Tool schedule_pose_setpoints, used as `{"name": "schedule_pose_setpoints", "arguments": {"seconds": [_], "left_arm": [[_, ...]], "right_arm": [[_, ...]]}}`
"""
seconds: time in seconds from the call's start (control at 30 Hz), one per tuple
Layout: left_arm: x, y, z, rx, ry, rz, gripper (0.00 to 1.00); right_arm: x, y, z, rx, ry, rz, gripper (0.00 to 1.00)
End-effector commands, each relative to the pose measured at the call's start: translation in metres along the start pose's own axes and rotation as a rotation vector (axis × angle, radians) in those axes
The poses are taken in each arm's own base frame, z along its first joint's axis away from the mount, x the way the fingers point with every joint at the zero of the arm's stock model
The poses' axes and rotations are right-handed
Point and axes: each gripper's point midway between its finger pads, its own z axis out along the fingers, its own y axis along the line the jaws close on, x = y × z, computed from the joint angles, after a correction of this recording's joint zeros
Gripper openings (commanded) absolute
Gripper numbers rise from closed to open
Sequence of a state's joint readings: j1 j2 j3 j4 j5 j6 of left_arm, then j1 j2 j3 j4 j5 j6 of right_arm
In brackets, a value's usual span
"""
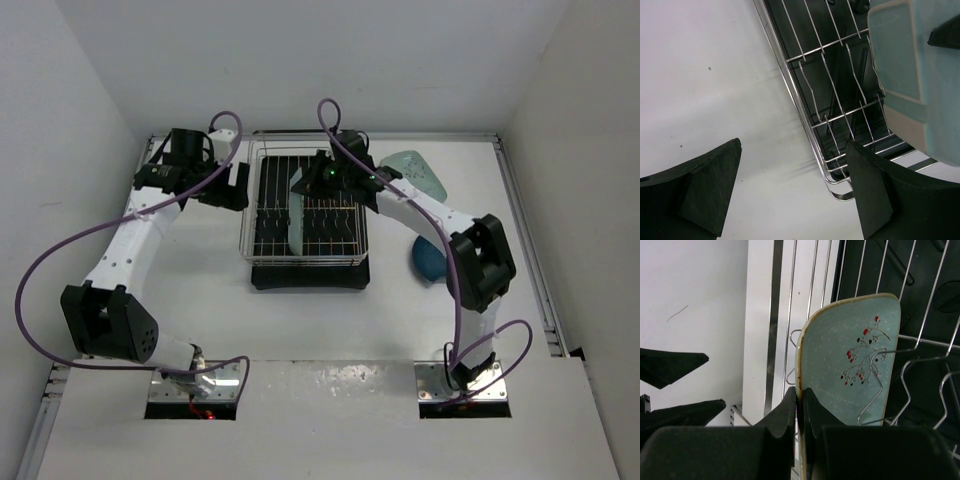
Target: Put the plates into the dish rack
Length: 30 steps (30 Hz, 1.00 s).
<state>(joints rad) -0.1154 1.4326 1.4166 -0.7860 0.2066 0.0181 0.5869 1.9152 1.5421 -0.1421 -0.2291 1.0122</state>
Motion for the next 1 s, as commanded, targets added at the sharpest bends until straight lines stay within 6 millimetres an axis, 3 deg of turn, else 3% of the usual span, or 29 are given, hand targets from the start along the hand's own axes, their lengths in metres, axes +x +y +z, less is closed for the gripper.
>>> {"name": "schedule_pose_setpoints", "arguments": {"seconds": [0.0, 0.17, 0.23, 0.37, 0.4, 0.43, 0.6, 0.97], "left_arm": [[0.0, 0.002, 0.005, 0.012, -0.013, 0.007, 0.89], [0.011, 0.004, 0.019, 0.018, 0.036, 0.015, 0.85], [0.013, 0.005, 0.024, 0.02, 0.049, 0.012, 0.79], [0.018, 0.008, 0.03, 0.025, 0.068, 0.001, 0.67], [0.021, 0.008, 0.031, 0.026, 0.077, -0.001, 0.65], [0.021, 0.008, 0.031, 0.026, 0.077, -0.001, 0.64], [0.027, 0.008, 0.035, 0.029, 0.096, 0.003, 0.63], [0.031, 0.015, 0.035, 0.018, 0.103, -0.003, 0.63]], "right_arm": [[-0.052, 0.103, -0.065, -0.242, -0.204, -0.074, 0.0], [-0.076, 0.113, -0.093, -0.256, -0.3, -0.089, 0.0], [-0.076, 0.133, -0.102, -0.306, -0.316, -0.103, 0.0], [-0.081, 0.15, -0.105, -0.363, -0.313, -0.092, 0.0], [-0.078, 0.145, -0.093, -0.349, -0.293, -0.086, 0.0], [-0.084, 0.152, -0.097, -0.363, -0.306, -0.089, 0.0], [-0.075, 0.145, -0.07, -0.354, -0.242, -0.064, 0.0], [-0.059, 0.111, -0.039, -0.283, -0.175, -0.005, 0.0]]}}
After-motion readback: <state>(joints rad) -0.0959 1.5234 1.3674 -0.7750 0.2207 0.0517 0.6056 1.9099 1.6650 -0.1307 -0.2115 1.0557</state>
